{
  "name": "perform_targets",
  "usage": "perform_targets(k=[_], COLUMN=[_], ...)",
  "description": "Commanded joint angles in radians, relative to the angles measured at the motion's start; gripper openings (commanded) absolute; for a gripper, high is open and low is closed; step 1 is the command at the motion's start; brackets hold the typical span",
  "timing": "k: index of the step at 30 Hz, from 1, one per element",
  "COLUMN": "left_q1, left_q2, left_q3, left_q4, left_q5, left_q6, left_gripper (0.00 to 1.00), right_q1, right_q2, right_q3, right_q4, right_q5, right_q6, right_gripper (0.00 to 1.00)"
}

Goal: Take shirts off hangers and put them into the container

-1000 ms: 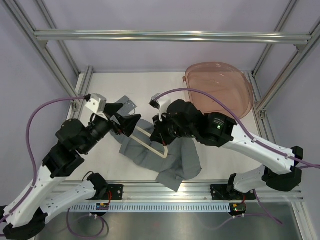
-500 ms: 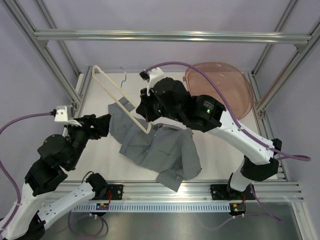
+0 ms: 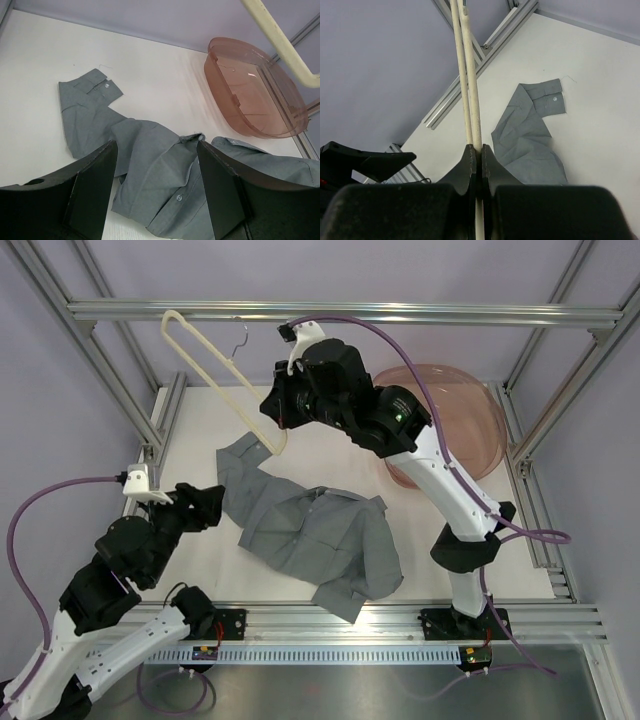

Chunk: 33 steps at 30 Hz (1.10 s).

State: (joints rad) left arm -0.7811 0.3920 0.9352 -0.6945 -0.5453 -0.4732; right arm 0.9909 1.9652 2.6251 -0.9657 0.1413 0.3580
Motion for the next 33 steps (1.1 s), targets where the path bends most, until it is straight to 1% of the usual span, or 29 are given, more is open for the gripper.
perform_targets(k=[1, 4, 5, 10, 13, 15, 16, 17, 20, 21, 24, 25, 29, 33], left_q1=[-0.003, -0.003, -0.004, -0.003, -0.003, -0.003, -0.003, -0.004, -0.003, -0.003, -0.004, -0.004, -0.003, -0.003], left_q2=[-0.004, -0.005, -0.007, -0.013, -0.013, -0.004, -0.001, 0.001, 0.011, 0.016, 0.019, 0.019, 0.016, 0.013], left_q3=[-0.007, -0.013, -0.015, -0.041, -0.061, -0.067, -0.07, -0.072, -0.07, -0.07, -0.059, -0.056, -0.053, -0.05], left_q4=[0.038, 0.043, 0.046, 0.064, 0.087, 0.098, 0.105, 0.107, 0.116, 0.115, 0.098, 0.095, 0.084, 0.066], left_q5=[0.011, 0.021, 0.028, 0.028, 0.039, 0.053, 0.057, 0.061, 0.077, 0.08, 0.079, 0.079, 0.074, 0.071], left_q6=[-0.012, -0.015, -0.015, -0.012, -0.018, -0.019, -0.022, -0.024, -0.028, -0.03, -0.03, -0.031, -0.03, -0.027], left_gripper=[0.7, 0.69, 0.69, 0.69, 0.69, 0.68, 0.68, 0.68, 0.68, 0.68, 0.68, 0.68, 0.68, 0.68], right_q1=[-0.04, -0.051, -0.051, -0.02, 0.006, 0.012, 0.012, 0.012, 0.009, 0.006, 0.0, 0.0, -0.02, -0.04], right_q2=[0.018, 0.041, 0.04, -0.067, -0.107, -0.12, -0.126, -0.123, -0.071, -0.033, 0.041, 0.047, 0.05, 0.075], right_q3=[0.025, 0.064, 0.059, -0.149, -0.195, -0.209, -0.208, -0.2, -0.102, -0.03, 0.087, 0.088, 0.061, 0.093], right_q4=[0.055, 0.024, 0.015, 0.059, 0.059, 0.052, 0.05, 0.045, -0.037, -0.056, -0.105, -0.097, -0.027, -0.013], right_q5=[0.017, -0.003, -0.031, -0.074, -0.08, -0.065, -0.031, -0.007, 0.072, 0.09, 0.184, 0.211, 0.225, 0.23], right_q6=[-0.008, -0.01, -0.008, -0.031, -0.053, -0.056, -0.073, -0.082, -0.117, -0.125, -0.154, -0.163, -0.174, -0.182], right_gripper=[0.0, 0.0, 0.0, 0.0, 0.0, 0.0, 0.0, 0.0, 0.0, 0.0, 0.0, 0.0, 0.0, 0.0])
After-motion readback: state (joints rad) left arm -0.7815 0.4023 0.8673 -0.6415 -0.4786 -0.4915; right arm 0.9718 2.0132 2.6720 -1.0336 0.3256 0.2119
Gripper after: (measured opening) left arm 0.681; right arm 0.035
